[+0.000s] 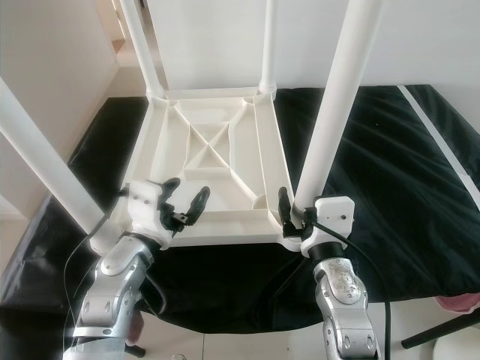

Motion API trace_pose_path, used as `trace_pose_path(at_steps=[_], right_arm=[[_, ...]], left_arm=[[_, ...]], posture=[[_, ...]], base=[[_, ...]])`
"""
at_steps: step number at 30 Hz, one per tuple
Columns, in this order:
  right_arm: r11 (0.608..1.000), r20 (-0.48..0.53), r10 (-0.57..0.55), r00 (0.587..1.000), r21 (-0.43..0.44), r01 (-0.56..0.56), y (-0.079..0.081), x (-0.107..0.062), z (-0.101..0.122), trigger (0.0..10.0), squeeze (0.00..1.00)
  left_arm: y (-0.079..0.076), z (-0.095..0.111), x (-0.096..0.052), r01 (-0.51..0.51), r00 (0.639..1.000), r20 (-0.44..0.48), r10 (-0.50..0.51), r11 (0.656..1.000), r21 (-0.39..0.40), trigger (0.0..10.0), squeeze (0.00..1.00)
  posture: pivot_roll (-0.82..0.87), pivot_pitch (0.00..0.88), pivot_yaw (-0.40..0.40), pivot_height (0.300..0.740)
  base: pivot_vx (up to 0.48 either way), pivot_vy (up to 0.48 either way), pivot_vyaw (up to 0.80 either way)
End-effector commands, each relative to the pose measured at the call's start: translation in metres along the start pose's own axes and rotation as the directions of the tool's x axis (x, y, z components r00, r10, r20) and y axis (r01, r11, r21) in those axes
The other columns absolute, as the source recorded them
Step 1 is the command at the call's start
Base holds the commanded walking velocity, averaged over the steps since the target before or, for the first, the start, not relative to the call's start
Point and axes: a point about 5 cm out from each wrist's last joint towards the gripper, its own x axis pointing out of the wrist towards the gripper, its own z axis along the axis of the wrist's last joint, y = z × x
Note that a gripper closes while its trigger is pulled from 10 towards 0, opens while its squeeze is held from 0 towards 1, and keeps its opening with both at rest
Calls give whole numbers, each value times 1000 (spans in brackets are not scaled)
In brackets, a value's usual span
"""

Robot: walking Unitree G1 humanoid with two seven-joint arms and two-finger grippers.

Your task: Building children table

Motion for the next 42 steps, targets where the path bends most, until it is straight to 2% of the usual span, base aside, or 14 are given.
trace_pose_path(at_steps=[1, 17, 30, 34, 42], right_arm=[[1000, -1, -4, 1000, 7, 4, 1, 0, -1, 10000, 0], [1000, 1, -15, 1000, 8, 15, 2, 2, -3, 10000, 0], [1000, 5, -22, 1000, 4, 22, 1, 3, -3, 10000, 0], [1000, 6, -26, 1000, 2, 26, 1, 3, -3, 10000, 0], [995, -8, -101, 995, -22, 101, -11, 8, -4, 10000, 0]], left_arm=[[6, -2, 0, -153, 988, -14, 152, 988, -23, 10000, 0], [5, -2, 1, -145, 989, -19, 144, 989, -24, 10000, 0], [2, 6, 3, -125, 992, 26, 127, 991, -55, 10000, 0], [0, 7, 4, -94, 995, 25, 94, 995, -34, 10000, 0], [9, 15, 6, -95, 994, 49, 94, 995, 12, 10000, 0]], posture=[[-79, 58, 50, 740], [-83, 54, 54, 740], [-82, 51, 53, 740], [-81, 50, 52, 740], [-73, 48, 39, 740]], base=[[-255, 0, 0], [-270, 0, 0], [0, 0, 0], [0, 0, 0], [0, 0, 0]])
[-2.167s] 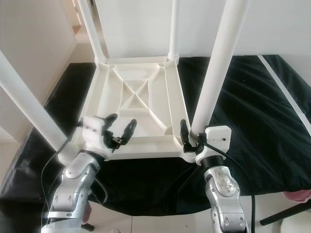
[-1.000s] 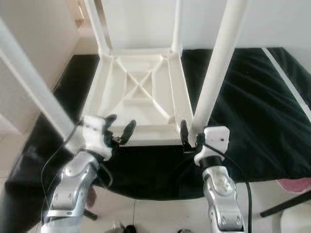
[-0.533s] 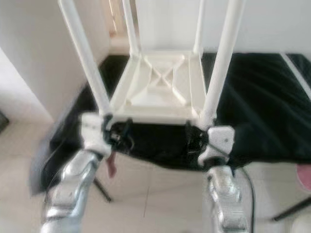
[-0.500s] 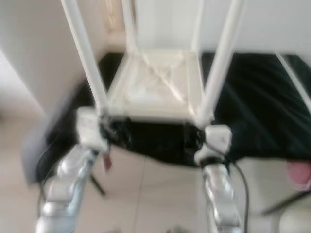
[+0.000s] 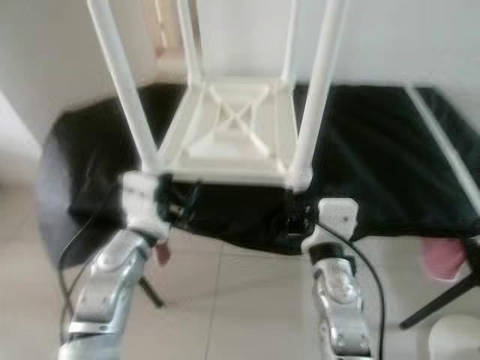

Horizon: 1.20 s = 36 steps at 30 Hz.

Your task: Building children table

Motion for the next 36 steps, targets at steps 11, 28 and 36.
trace_pose_path(at_steps=[11, 28, 36], right_arm=[[998, -68, -28, 997, -50, 25, -18, 17, -8, 10000, 0], [989, 70, -80, 994, -121, 88, -27, 54, 20, 10000, 0], [987, 78, -108, 991, -107, 116, -26, 78, 26, 10000, 0]], left_arm=[[6, 5, 2, 61, 998, 22, -62, 998, 13, 10000, 0], [-16, 17, -5, 372, 927, 39, -374, 927, 47, 10000, 0], [-25, 15, -8, 480, 876, 21, -482, 875, 58, 10000, 0]], posture=[[-75, 39, 27, 740], [-69, 10, 29, 740], [-61, 7, 28, 740]], base=[[0, 0, 0], [0, 0, 0], [0, 0, 0]])
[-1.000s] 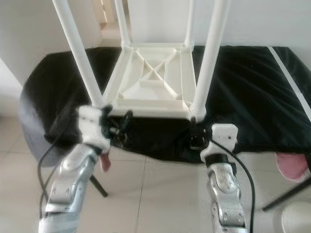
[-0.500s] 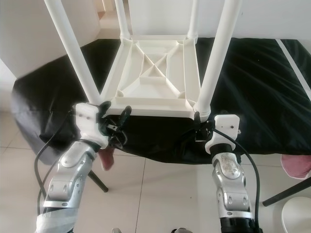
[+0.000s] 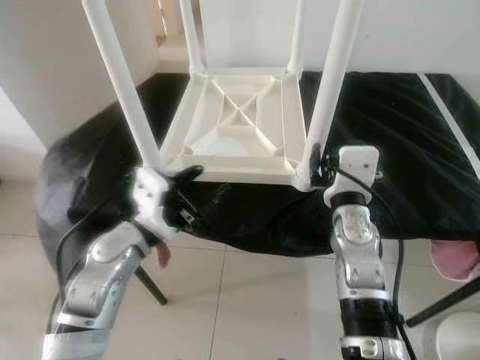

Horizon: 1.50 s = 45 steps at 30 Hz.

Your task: Building children table

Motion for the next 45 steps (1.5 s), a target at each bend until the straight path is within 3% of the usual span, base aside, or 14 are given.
trace_pose_path(at_steps=[1, 2, 6, 11, 12, 24, 34, 41, 42, 43, 45], right_arm=[[1000, -10, -3, 1000, -2, 3, 0, 9, -2, 10000, 0], [1000, -10, -3, 1000, -2, 3, 0, 9, -2, 10000, 0], [1000, 2, 6, 1000, 8, -6, 5, 35, 6, 10000, 0], [1000, 2, 3, 1000, 23, -3, 8, 46, 9, 10000, 0], [999, -4, 27, 1000, 37, -27, 15, 56, 13, 10000, 0], [999, 12, 3, 1000, 49, -4, 16, 82, 29, 10000, 0], [999, 31, 15, 999, 41, -16, 18, 96, 43, 10000, 0], [999, 0, 36, 999, 13, -36, 20, 100, 40, 9686, 0], [999, 12, 39, 999, 17, -40, 21, 104, 46, 7412, 0], [999, 12, 39, 999, 17, -40, 21, 104, 46, 7412, 0], [999, 13, 43, 999, 21, -43, 21, 107, 50, 4353, 0]], left_arm=[[-5, 0, -2, 85, 996, -10, -85, 996, 17, 10000, 0], [-5, 0, -2, 85, 996, -10, -85, 996, 17, 10000, 0], [-11, -5, -4, 155, 986, -62, -155, 988, 0, 10000, 0], [-14, -10, -7, 204, 974, -100, -203, 979, -2, 10000, 0], [-16, -14, -9, 242, 963, -126, -238, 970, 12, 10000, 0], [-16, -23, -10, 265, 949, -188, -253, 963, 41, 10000, 0], [-13, -24, -5, 282, 944, -193, -268, 958, 48, 10000, 0], [-12, -25, 0, 279, 946, -191, -263, 959, 58, 10000, 0], [-12, -25, 1, 277, 946, -190, -261, 959, 63, 10000, 0], [-12, -25, 1, 277, 946, -190, -261, 959, 63, 10000, 0], [-12, -26, 2, 277, 946, -193, -261, 959, 64, 10000, 0]], posture=[[-60, 6, 31, 740], [-60, 6, 31, 740], [-57, 4, 35, 740], [-54, 6, 38, 740], [-52, 7, 39, 740], [-55, 12, 49, 740], [-71, 7, 53, 740], [-75, 2, 49, 740], [-77, 1, 47, 740], [-77, 1, 47, 740], [-78, 0, 47, 740]], base=[[0, 0, 0], [0, 0, 0], [0, 0, 0], [0, 0, 0], [0, 0, 0], [0, 0, 0], [0, 0, 0], [0, 0, 0], [0, 0, 0], [0, 0, 0], [0, 0, 0]])
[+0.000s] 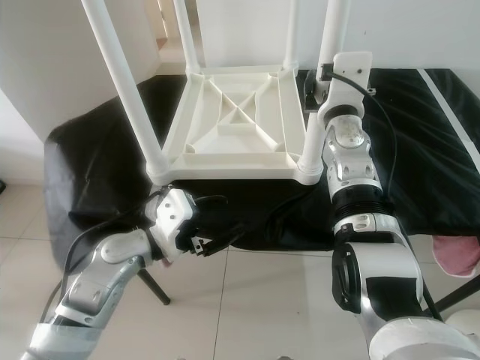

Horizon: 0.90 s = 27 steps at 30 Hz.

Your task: Building children table

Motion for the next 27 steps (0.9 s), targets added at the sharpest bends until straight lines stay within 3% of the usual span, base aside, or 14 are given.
trace_pose_path(at_steps=[1, 6, 7, 8, 9, 17, 19, 22, 27], right_arm=[[1000, 19, 23, 1000, 12, -23, 4, 5, 10, 0, 0], [998, 2, 38, 999, 45, -38, 5, 7, 9, 0, 0], [994, -22, 52, 998, 100, -50, 6, 7, 7, 1294, 0], [994, -22, 52, 998, 100, -50, 6, 7, 7, 1294, 0], [987, -45, 62, 997, 151, -55, 7, 8, 5, 10000, 0], [940, -105, 98, 990, 338, -57, 6, 9, -1, 10000, 0], [904, -110, 90, 990, 427, -35, 2, 10, -1, 10000, 0], [890, -108, 87, 990, 455, -29, 0, 10, 0, 10000, 0], [774, -97, 45, 994, 632, 27, -17, 7, 0, 10000, 0]], left_arm=[[0, -4, 2, -10, 1000, -16, 11, 1000, 9, 10000, 0], [1, -8, 3, -18, 999, -30, 19, 1000, 11, 10000, 0], [3, -10, 2, -30, 999, -39, 31, 999, 10, 10000, 0], [3, -10, 2, -30, 999, -39, 31, 999, 10, 10000, 0], [4, -12, 2, -39, 998, -48, 40, 999, 11, 10000, 0], [17, -22, 9, -77, 990, -119, 79, 997, 24, 10000, 0], [24, -28, 11, -116, 979, -164, 124, 992, 59, 10000, 0], [28, -31, 11, -140, 971, -187, 150, 988, 68, 10000, 0], [46, -53, 14, -265, 913, -319, 255, 964, 12, 10000, 0]], posture=[[-76, 0, 46, 740], [-75, 0, 44, 740], [-74, 0, 41, 740], [-74, 0, 41, 740], [-73, 0, 40, 740], [-73, 0, 34, 740], [-76, 0, 37, 740], [-76, 0, 37, 740], [-94, 0, 47, 740]], base=[[0, 0, 0], [0, 0, 0], [0, 0, 0], [0, 0, 0], [0, 0, 0], [0, 0, 0], [0, 0, 0], [0, 0, 0], [0, 0, 0]])
